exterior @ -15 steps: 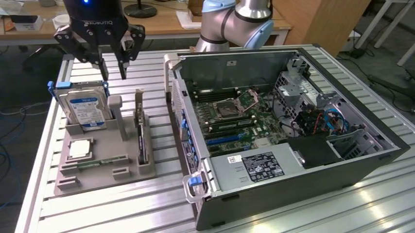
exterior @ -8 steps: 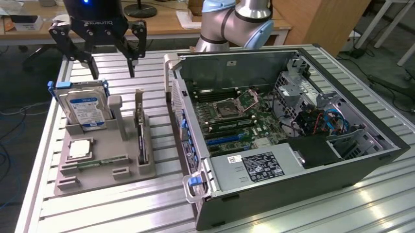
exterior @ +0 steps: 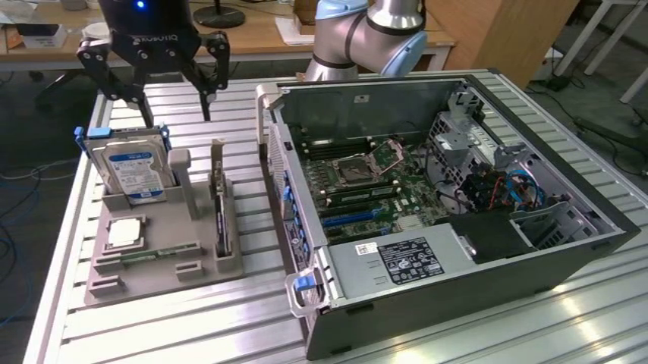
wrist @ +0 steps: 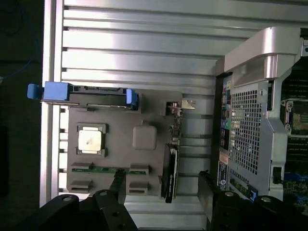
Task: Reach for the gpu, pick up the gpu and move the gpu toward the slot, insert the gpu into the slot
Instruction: 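Pick up the gpu and move the gpu toward the slot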
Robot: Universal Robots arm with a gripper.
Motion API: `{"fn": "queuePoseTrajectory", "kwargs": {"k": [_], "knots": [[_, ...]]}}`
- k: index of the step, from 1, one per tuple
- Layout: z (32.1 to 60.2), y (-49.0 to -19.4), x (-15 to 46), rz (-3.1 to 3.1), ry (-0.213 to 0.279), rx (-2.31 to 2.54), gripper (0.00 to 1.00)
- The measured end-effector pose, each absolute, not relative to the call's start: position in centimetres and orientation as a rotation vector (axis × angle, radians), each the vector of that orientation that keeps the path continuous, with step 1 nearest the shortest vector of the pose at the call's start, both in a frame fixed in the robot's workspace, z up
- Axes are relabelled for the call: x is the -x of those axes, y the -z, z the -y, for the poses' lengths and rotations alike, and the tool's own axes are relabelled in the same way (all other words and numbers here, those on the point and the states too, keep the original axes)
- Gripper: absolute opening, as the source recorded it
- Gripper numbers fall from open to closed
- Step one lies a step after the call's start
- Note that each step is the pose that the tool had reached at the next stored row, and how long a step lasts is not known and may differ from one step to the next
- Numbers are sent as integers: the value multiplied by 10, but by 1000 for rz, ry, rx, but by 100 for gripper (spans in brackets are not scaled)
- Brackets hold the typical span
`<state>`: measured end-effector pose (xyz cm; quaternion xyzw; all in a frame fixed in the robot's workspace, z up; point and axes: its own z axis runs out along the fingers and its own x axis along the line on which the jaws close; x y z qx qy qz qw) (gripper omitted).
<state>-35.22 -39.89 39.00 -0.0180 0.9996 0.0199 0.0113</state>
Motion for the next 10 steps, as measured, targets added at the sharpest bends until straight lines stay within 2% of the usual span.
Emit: {"fn": "queuePoseTrajectory", "kwargs": {"k": [10], "knots": [[400,-372,345,-3119,-63,103,71]]}}
